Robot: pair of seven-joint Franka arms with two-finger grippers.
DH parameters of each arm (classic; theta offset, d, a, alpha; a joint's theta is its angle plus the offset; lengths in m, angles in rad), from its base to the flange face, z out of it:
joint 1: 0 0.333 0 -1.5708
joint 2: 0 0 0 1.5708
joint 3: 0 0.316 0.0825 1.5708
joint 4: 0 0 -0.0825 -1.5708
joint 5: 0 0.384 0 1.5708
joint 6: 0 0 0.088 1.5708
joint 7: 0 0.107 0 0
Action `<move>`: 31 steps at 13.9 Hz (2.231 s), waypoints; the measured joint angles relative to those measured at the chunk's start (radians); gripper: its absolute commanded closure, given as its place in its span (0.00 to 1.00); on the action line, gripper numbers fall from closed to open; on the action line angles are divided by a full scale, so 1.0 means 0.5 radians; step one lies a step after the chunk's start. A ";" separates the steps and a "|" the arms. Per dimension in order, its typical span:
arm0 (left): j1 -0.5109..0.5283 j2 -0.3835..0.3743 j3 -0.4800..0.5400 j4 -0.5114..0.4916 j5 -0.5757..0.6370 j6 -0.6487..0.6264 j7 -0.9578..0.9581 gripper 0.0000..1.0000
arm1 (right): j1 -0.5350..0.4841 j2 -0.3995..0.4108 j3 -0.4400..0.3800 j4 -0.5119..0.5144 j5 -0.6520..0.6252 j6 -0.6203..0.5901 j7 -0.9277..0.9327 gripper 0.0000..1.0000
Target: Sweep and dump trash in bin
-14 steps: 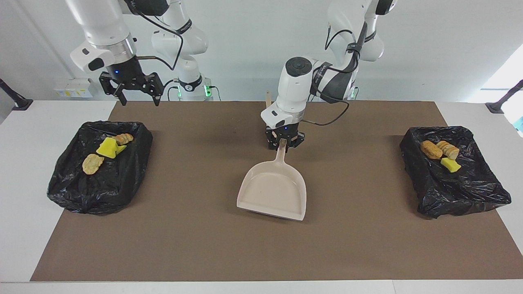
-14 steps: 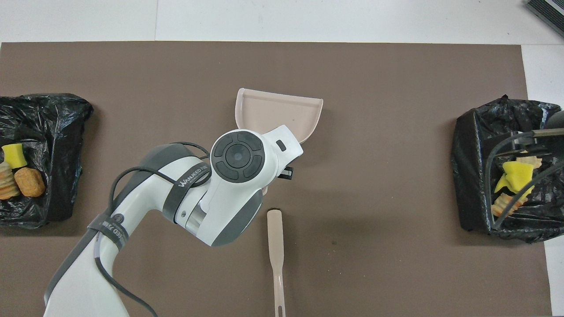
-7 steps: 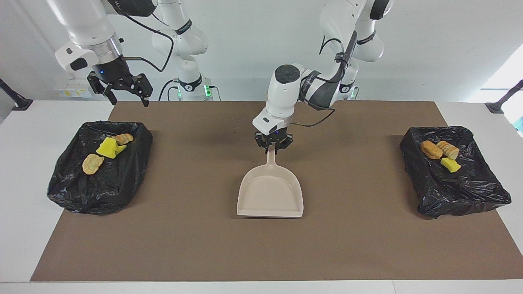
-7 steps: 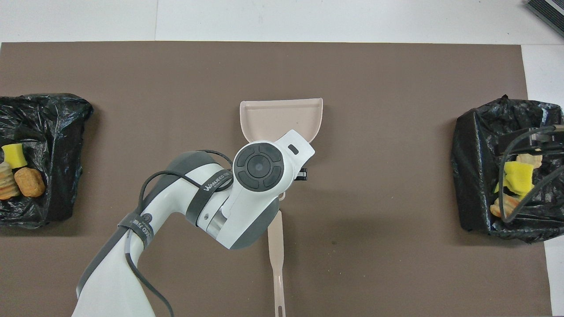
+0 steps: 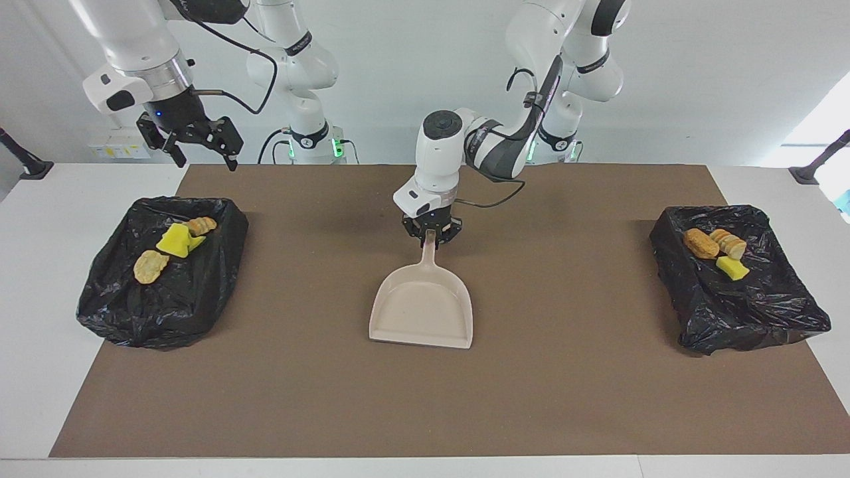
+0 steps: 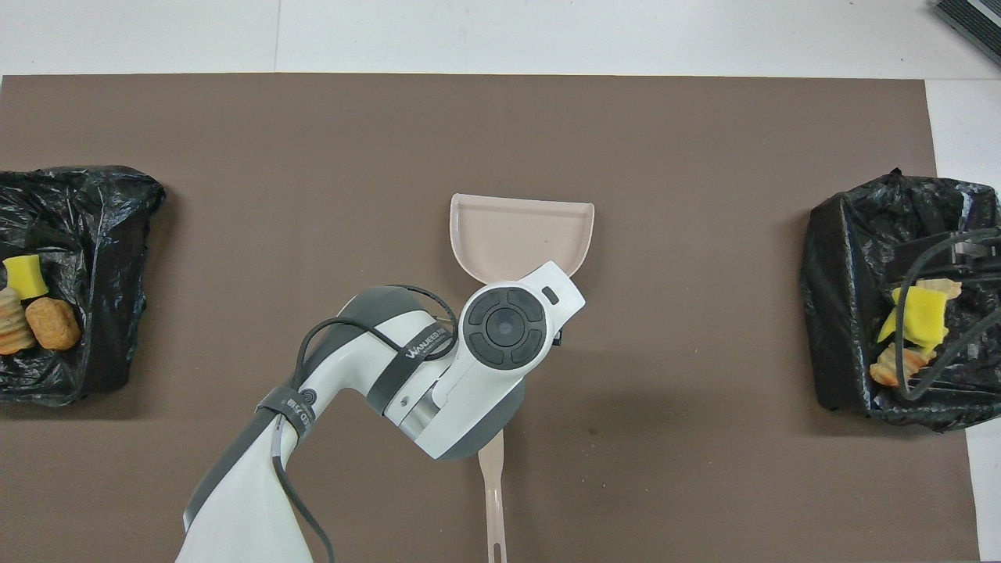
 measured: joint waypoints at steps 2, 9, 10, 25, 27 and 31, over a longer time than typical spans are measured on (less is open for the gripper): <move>0.000 0.000 0.003 -0.037 0.000 0.057 0.002 1.00 | 0.001 -0.008 0.001 -0.015 0.021 0.000 0.008 0.00; 0.043 -0.024 0.034 -0.062 -0.043 0.099 -0.085 0.00 | 0.011 -0.027 0.005 -0.051 0.036 0.000 0.013 0.00; 0.062 -0.046 0.036 -0.061 -0.045 0.084 -0.114 0.00 | 0.015 -0.028 0.006 -0.051 0.037 0.000 0.013 0.00; 0.928 -0.689 0.081 -0.064 -0.048 -0.868 0.657 0.00 | 0.020 -0.034 0.006 -0.051 0.037 0.000 0.013 0.00; 1.055 -0.718 0.081 -0.065 -0.048 -0.903 0.834 0.00 | 0.020 -0.034 0.006 -0.051 0.037 0.000 0.013 0.00; 1.293 -0.751 0.082 -0.066 -0.049 -0.953 1.153 0.00 | 0.020 -0.035 0.006 -0.051 0.037 0.000 0.013 0.00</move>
